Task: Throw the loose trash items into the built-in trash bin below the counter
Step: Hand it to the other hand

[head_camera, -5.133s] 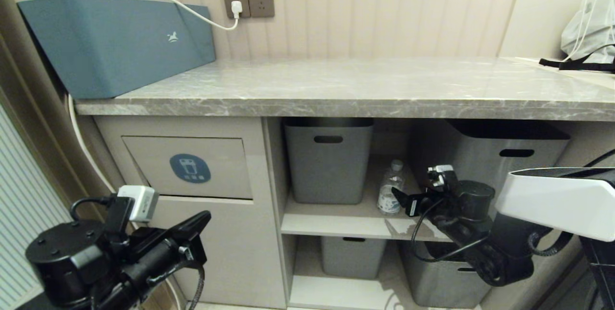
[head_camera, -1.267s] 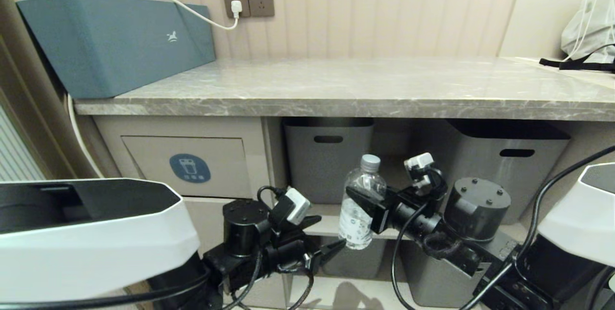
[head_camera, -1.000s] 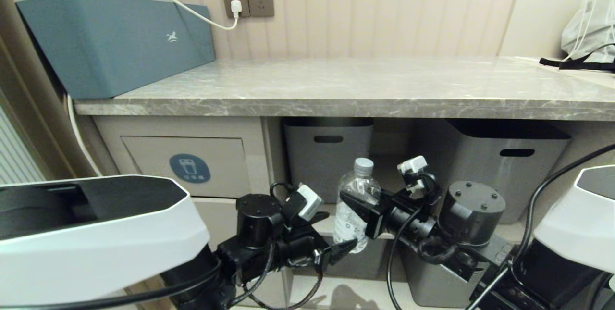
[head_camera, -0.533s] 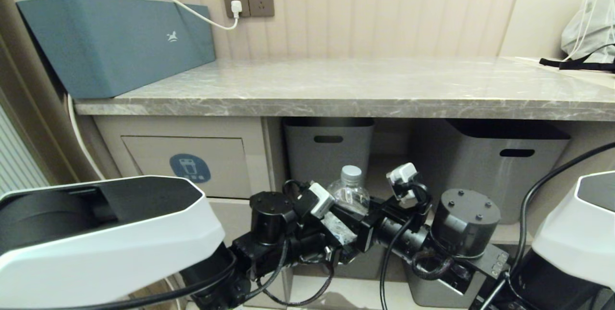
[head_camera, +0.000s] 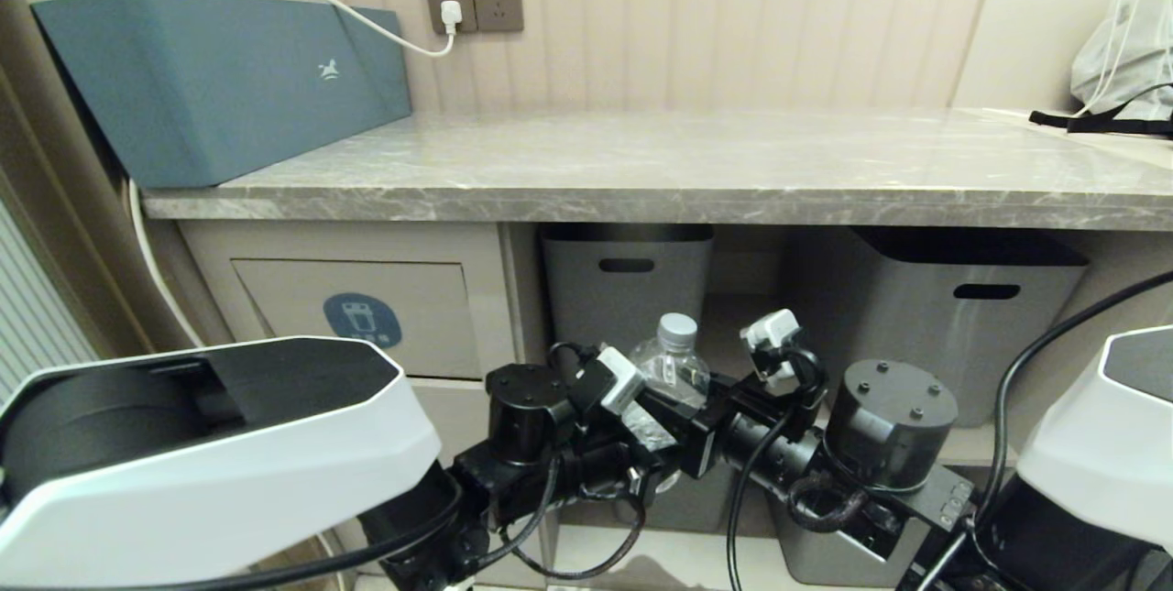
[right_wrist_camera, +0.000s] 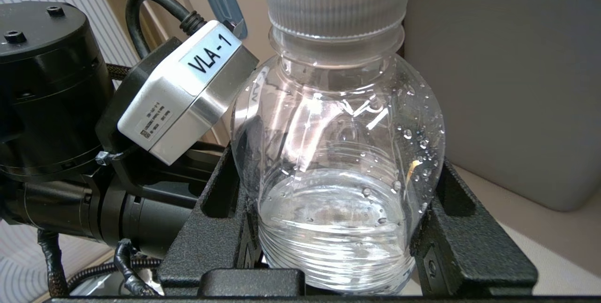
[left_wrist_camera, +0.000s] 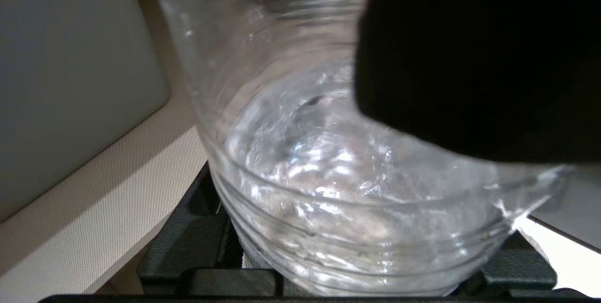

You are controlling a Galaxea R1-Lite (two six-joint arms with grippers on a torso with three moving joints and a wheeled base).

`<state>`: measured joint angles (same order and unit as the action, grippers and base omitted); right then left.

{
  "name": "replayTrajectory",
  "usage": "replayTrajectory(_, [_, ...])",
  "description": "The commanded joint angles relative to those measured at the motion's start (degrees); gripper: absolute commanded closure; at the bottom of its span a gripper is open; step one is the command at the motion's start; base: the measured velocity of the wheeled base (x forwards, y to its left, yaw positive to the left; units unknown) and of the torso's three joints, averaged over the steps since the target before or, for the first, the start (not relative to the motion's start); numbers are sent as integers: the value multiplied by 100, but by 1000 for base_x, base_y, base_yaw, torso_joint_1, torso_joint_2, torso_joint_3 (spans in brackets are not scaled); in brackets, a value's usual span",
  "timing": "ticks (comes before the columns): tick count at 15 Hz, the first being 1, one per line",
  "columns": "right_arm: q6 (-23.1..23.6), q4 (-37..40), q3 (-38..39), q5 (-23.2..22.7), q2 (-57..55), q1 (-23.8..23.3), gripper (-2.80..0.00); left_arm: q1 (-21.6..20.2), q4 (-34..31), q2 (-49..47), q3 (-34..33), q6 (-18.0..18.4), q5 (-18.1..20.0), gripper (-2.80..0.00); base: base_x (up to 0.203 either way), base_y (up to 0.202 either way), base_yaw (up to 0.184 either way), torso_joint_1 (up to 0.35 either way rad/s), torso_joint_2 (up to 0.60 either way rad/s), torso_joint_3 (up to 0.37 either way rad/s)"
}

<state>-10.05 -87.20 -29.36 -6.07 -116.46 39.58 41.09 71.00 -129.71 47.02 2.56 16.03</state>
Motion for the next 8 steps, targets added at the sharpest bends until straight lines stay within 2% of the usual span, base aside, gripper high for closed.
replayTrajectory(1, [0,-47,54,-17,18,-3,0,-5,46,-7,9,-1,-42,0,0,0,0,0,0,0])
replayTrajectory(2, [24,-47,108,-17,26,-3,-245,-5,46,3,9,-10,-74,0,0,0,0,0,0,0])
replayTrajectory(3, [45,-47,173,-17,33,-3,-280,-23,46,16,-9,-10,-74,0,0,0,0,0,0,0])
replayTrajectory(8, [24,-47,453,130,244,-71,-280,-226,46,42,-26,-27,-323,0,0,0,0,0,0,0])
